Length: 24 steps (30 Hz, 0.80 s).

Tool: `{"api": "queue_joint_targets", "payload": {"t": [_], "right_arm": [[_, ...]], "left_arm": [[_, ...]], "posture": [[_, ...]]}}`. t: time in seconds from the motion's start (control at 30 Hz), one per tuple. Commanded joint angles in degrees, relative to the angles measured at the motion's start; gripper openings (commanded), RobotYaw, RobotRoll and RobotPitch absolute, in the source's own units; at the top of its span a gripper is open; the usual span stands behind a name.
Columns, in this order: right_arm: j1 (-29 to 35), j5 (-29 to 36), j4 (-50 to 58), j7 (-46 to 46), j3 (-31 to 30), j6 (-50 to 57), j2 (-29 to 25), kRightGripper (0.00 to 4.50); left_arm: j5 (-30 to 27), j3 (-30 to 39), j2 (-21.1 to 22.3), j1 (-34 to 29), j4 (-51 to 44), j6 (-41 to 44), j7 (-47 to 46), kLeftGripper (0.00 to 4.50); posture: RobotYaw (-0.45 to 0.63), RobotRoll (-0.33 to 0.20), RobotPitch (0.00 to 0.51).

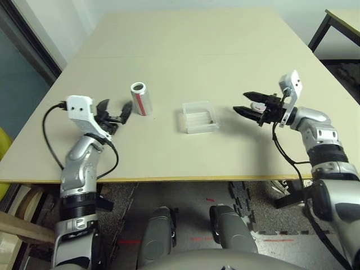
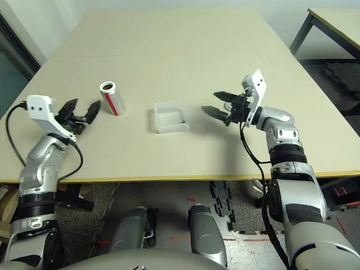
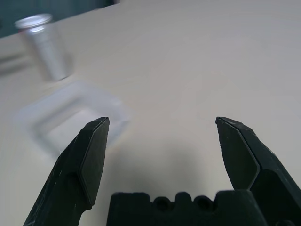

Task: Pour the medicine from the bottle into the box.

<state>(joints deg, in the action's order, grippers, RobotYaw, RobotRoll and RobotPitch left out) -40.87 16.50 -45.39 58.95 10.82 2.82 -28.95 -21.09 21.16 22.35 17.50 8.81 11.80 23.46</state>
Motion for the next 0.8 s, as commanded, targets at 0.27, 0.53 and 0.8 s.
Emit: {"api": "queue_joint_targets", "payload": {"t": [0.27, 0.53, 0.8], "right_arm": [[2.05, 0.41, -1.33, -19.55, 8.24, -4.35, -1.09, 4.50], [4.47, 0.45, -2.33, -27.30, 11.13, -8.21, -2.25, 4.50], [6.17, 1.03, -4.11, -30.75, 13.07, -10.82, -3.06, 4.50]], "left_arm": [[0.31, 3.29, 8.39, 9.66, 16.01, -3.62, 1.17, 4.48], [0.73, 2.86, 10.80, 12.84, 24.21, -7.24, 3.04, 4.48], [1.33, 2.52, 11.50, 15.68, 29.75, -9.33, 4.06, 4.48]], "posture": [[-0.17, 0.000, 0.098], [-0.18, 0.000, 0.099], [-0.19, 0.000, 0.099]]}}
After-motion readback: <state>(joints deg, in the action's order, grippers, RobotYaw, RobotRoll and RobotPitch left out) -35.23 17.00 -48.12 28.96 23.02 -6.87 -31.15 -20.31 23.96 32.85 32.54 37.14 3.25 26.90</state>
